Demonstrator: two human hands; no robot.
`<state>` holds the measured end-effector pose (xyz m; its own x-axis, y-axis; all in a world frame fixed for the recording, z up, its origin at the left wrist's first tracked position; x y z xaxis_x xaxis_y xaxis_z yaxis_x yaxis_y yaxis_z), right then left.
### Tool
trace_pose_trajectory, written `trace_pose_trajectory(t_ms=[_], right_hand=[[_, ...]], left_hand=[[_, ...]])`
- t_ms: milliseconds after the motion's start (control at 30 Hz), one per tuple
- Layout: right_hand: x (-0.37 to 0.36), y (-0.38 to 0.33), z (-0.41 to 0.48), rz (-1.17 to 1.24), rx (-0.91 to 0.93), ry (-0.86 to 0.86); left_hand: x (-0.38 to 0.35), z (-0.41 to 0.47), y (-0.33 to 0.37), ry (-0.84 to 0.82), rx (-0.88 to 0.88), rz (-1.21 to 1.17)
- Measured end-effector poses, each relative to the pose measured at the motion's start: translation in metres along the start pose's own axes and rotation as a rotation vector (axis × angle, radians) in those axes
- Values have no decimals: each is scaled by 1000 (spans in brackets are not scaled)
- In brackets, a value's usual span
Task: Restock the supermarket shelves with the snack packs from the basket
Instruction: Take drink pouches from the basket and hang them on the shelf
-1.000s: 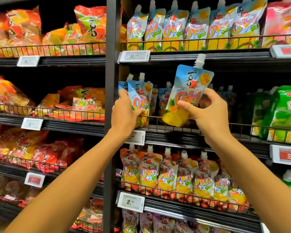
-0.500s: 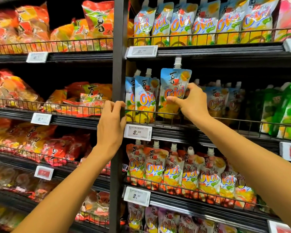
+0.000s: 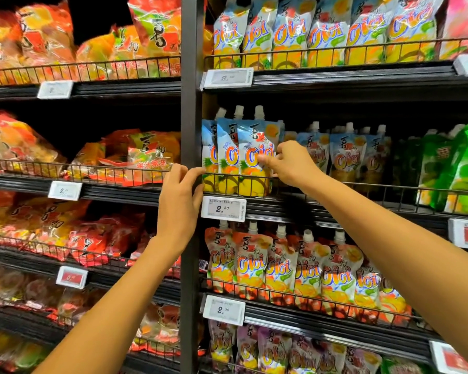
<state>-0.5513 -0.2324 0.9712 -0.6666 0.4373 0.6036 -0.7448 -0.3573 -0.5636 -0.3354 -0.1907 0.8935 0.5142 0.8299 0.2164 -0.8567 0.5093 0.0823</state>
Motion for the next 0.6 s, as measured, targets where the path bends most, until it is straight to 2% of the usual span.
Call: trace_pose_trajectory(t_ms=[167, 333, 400, 500, 600], right_hand=[[12, -1, -15, -13, -25, 58], [41, 9, -83, 308, 100, 294], [35, 34, -126, 416, 120, 323], [-4, 94, -197, 476, 9, 210], [-65, 181, -285, 468, -291, 50]], left_hand=[[7, -1, 2, -24, 23, -84], [20, -30, 35, 56, 36, -265], [15, -64, 56, 34, 42, -347], [-13, -142, 88, -159, 100, -484], [-47, -264, 120, -473, 234, -573]])
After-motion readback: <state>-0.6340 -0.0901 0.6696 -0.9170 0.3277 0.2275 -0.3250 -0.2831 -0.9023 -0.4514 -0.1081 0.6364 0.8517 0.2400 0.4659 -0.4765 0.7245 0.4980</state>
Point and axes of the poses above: each hand's wrist, its own z-axis towards the middle knuckle, its own x-axis out of the back of the hand, y = z × x, the point moved 6 cm from there along z, towards the middle knuckle, and after that the axes turned 7 degrees about -x, right-handed, at the moved point
